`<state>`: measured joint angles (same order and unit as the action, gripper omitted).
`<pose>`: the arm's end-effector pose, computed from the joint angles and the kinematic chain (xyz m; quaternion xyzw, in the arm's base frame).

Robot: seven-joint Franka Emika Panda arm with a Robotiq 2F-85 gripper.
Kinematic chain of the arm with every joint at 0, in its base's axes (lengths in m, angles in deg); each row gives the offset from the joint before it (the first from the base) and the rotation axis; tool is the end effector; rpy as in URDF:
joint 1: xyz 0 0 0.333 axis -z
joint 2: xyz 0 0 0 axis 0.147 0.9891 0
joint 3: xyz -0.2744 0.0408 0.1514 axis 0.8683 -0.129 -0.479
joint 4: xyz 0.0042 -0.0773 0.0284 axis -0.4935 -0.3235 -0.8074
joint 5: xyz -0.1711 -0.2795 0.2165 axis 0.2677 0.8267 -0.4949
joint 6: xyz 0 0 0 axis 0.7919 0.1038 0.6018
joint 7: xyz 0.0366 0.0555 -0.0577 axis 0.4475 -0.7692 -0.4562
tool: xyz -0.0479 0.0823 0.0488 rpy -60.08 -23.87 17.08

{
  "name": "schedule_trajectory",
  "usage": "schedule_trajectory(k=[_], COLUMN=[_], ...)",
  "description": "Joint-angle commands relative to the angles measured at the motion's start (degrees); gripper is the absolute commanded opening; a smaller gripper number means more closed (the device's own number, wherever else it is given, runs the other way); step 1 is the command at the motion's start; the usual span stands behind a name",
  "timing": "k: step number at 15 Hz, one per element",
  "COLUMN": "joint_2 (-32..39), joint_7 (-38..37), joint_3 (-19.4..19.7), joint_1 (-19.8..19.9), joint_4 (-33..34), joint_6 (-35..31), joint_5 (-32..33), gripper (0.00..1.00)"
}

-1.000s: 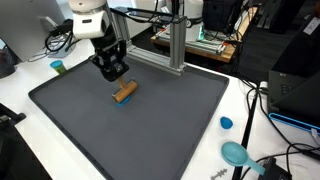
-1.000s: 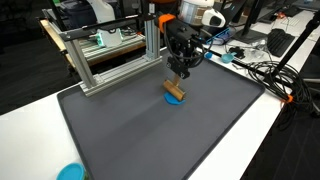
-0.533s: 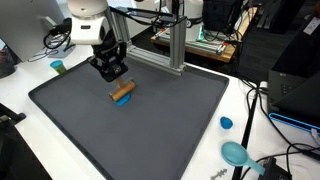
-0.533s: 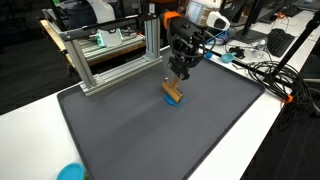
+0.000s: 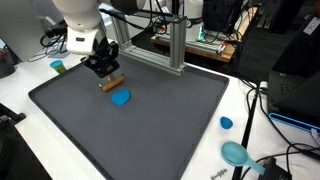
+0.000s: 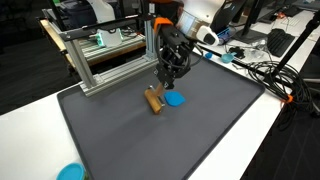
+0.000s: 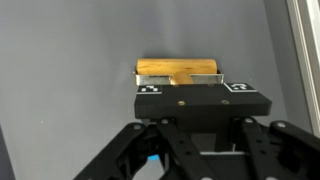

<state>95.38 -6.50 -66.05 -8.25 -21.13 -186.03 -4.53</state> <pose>0.6778 -0.0330 0.2851 0.7713 0.6097 -0.1661 0.0756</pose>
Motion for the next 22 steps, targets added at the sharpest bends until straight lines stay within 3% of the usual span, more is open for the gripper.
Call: schedule_trajectory(k=[1, 7, 12, 14, 16, 17, 18, 20, 21, 22], joint_2=[0.85, -10.28, -24.4, -29.91, -34.11, -28.2, -29.87, -29.84, -29.2, -29.08], joint_7=[1.71, 15.2, 24.81, 22.36, 21.85, 21.9, 21.57, 21.36, 21.41, 11.72], joint_3=[-1.02, -4.27, -4.08, -2.73, -2.18, -0.97, -0.81, -0.42, -0.21, 0.22], joint_1=[3.45, 13.62, 15.61, 12.57, 9.85, 10.12, 9.11, 8.64, 8.78, 8.14], joint_4=[1.29, -3.65, -12.26, -15.7, -18.51, -12.82, -14.0, -14.09, -14.07, -13.59], joint_6=[0.52, 1.04, -0.43, -0.51, 1.78, 1.26, 1.49, 1.42, 1.31, 1.66], joint_5=[-2.63, -20.27, -35.81, -36.38, -32.18, -33.9, -33.73, -33.72, -33.73, -31.57], gripper=[0.22, 0.22, 0.22, 0.22, 0.22, 0.22, 0.47, 0.47, 0.22, 0.22])
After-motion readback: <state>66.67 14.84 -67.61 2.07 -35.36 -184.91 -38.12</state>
